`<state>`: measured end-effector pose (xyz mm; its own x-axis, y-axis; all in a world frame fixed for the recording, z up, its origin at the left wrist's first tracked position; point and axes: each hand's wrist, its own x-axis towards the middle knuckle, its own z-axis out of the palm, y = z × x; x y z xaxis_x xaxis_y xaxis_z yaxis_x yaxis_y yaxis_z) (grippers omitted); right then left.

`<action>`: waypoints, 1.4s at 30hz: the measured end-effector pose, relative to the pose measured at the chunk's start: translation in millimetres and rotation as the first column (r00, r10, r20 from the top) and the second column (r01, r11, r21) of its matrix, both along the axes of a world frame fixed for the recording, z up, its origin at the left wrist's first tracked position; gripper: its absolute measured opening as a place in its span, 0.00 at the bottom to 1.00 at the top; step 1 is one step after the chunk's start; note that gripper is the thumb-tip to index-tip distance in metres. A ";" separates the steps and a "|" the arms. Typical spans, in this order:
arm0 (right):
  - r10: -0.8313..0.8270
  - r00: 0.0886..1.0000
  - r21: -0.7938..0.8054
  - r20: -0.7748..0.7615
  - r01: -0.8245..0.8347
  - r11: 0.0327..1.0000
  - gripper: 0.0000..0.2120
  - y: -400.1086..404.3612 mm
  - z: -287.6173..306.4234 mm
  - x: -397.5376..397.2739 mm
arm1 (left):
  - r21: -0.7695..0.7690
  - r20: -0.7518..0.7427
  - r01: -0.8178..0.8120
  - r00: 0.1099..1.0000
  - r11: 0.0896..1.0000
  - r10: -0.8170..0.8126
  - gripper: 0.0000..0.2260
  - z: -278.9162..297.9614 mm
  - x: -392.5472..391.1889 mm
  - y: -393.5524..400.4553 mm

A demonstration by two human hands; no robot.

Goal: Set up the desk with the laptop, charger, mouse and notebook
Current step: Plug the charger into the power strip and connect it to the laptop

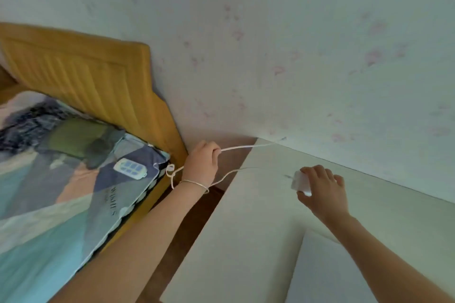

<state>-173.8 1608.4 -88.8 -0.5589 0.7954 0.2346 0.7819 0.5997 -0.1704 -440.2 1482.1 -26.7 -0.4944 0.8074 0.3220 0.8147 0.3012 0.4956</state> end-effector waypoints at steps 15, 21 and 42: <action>0.545 0.835 0.037 -0.070 -0.544 0.838 0.24 -164.2 52.4 -282.5 | 0.097 -0.047 -0.672 0.734 0.734 0.678 0.06 39.3 -189.3 -313.5; 0.577 0.814 -0.025 -0.069 -0.580 0.814 0.24 -204.8 15.4 -432.1 | 0.052 0.002 -0.718 0.696 0.695 0.718 0.06 -13.8 -329.1 -357.9; -0.053 0.987 -0.358 -0.151 -0.005 0.934 0.25 -155.0 -82.5 -738.8 | 0.244 0.058 -0.641 0.758 0.728 0.649 0.08 -95.2 -744.2 -297.0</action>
